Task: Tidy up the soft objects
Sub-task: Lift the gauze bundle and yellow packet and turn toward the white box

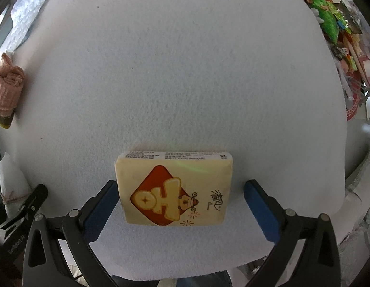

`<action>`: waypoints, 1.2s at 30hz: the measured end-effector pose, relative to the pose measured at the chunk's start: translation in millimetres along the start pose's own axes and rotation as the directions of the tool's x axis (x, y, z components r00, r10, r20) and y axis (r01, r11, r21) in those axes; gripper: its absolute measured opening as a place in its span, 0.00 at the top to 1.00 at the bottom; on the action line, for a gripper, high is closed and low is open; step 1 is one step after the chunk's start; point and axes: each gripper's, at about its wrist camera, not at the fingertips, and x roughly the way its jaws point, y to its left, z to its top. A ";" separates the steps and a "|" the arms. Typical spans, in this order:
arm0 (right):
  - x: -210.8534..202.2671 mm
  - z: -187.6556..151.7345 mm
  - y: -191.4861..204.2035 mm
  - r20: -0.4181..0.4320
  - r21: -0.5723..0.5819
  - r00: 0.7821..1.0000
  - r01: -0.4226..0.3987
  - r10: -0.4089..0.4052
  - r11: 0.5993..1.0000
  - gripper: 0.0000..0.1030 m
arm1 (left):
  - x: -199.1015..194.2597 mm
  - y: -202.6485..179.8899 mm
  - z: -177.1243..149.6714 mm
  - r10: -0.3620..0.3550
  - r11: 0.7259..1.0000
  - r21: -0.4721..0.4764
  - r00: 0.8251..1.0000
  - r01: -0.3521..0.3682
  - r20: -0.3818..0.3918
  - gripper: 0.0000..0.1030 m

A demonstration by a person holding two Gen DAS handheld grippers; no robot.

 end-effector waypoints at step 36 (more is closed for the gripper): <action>-58.0 -7.6 65.4 -0.053 -0.104 0.997 -0.057 0.052 0.993 0.26 | -40.1 40.7 -75.0 -0.088 0.986 0.131 0.988 0.104 -0.123 0.52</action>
